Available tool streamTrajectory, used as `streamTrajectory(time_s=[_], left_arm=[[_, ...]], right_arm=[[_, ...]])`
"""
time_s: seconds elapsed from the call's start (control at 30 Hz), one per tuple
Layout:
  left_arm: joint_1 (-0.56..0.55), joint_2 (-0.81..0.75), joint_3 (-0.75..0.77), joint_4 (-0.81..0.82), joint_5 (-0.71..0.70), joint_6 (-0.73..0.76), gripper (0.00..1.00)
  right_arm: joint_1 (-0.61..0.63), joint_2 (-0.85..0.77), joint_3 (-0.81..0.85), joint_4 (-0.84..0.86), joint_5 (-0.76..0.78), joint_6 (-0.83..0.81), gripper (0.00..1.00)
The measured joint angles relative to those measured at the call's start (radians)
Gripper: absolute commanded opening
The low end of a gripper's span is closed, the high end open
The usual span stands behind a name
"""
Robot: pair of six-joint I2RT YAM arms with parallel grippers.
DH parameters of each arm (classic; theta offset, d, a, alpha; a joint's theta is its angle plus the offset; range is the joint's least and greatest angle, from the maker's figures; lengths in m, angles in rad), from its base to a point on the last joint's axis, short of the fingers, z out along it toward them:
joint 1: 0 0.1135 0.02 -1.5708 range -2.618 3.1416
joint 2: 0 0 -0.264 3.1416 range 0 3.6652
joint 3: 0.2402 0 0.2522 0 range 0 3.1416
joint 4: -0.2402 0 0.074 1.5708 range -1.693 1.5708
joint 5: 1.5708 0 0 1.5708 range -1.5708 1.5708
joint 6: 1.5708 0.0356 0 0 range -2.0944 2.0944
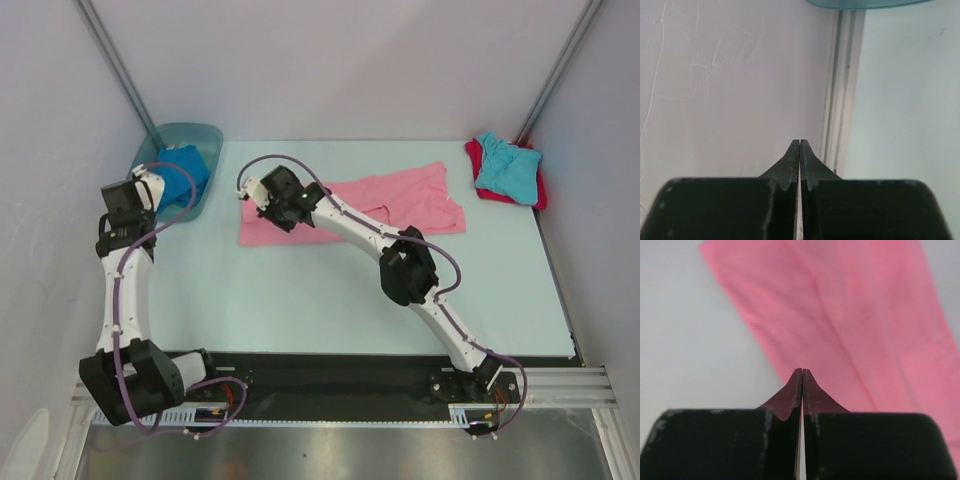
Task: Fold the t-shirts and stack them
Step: Fold the tshirt
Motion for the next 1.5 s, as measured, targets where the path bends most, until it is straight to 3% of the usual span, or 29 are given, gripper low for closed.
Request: streamTrajectory(time_s=[0.17,0.3,0.57,0.8,1.07,1.5], left_arm=[[-0.031,-0.047,-0.002,-0.031,0.162,0.001,0.00],[-0.186,-0.041,-0.031,-0.037,0.250,0.031,0.00],[-0.439,0.256,-0.037,0.003,0.346,0.040,0.00],[-0.487,0.515,0.061,0.080,0.350,0.084,0.00],[-0.510,0.662,0.189,0.141,0.351,0.111,0.00],[-0.548,0.698,0.202,0.151,0.347,0.145,0.00]], right_arm=[[-0.037,0.010,0.003,0.082,0.117,0.010,0.00],[-0.105,0.005,-0.003,0.145,0.210,0.009,0.00],[-0.362,-0.105,-0.036,0.177,0.353,-0.126,0.00],[-0.557,-0.270,-0.015,0.177,0.448,-0.224,0.00],[-0.649,-0.470,-0.059,0.185,0.494,-0.284,0.00],[-0.662,-0.410,0.000,0.179,0.499,-0.336,0.00]])
